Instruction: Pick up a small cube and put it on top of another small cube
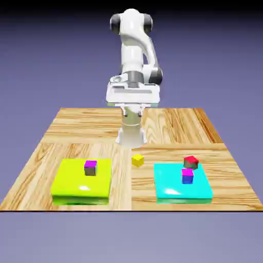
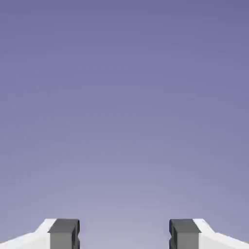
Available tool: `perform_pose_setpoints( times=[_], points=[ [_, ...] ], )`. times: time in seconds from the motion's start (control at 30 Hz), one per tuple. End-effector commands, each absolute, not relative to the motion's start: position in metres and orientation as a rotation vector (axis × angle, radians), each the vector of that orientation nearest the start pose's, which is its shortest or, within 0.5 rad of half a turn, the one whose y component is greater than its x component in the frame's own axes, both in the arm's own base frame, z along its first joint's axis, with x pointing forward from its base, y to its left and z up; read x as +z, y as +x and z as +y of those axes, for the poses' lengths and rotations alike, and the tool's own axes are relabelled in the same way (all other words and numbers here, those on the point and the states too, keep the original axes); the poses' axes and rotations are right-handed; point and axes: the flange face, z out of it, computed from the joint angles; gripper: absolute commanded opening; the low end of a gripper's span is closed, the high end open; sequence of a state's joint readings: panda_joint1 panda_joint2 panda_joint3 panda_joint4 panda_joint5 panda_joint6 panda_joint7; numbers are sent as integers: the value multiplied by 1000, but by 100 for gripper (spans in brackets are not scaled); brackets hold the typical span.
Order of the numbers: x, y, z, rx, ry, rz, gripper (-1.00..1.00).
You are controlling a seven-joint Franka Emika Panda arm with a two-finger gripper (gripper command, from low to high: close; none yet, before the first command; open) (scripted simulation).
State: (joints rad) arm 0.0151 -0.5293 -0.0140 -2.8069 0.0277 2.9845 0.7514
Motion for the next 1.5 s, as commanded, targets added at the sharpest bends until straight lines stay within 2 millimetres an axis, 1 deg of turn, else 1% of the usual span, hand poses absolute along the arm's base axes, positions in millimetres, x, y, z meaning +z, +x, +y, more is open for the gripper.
perform_pose_setpoints(
  times=[0.0, 0.07, 0.13, 0.27, 0.43, 0.53, 0.6, 0.63, 0.67, 0.73, 0.83, 0.87, 0.9, 1.07, 1.17, 1.27, 1.37, 1.47],
  points=[
    [418, 396, -6, -818, -2533, 1094, 0],
    [382, 398, -15, -610, -2561, 1221, 0],
    [347, 395, -22, -396, -2573, 1342, 0],
    [279, 380, -32, 41, -2545, 1568, 0],
    [208, 345, -38, 594, -2411, 1811, 0],
    [173, 318, -38, 918, -2276, 1933, 0],
    [153, 299, -37, 1128, -2164, 2003, 0],
    [149, 295, -37, 1171, -2138, 2016, 0],
    [149, 295, -37, 1171, -2138, 2016, 0],
    [126, 287, -27, 1171, -2136, 2011, 0],
    [93, 269, -14, 1171, -2138, 2016, 0],
    [93, 269, -14, 1171, -2138, 2016, -100],
    [93, 269, -14, 1171, -2138, 2016, -100],
    [149, 296, -36, 1171, -2139, 2016, -100],
    [165, 339, 1, 1164, -2206, 1986, -100],
    [184, 376, 48, 1163, -2272, 1946, -100],
    [206, 405, 103, 1166, -2337, 1896, -100],
    [231, 423, 163, 1176, -2401, 1839, -100]
  ],
)
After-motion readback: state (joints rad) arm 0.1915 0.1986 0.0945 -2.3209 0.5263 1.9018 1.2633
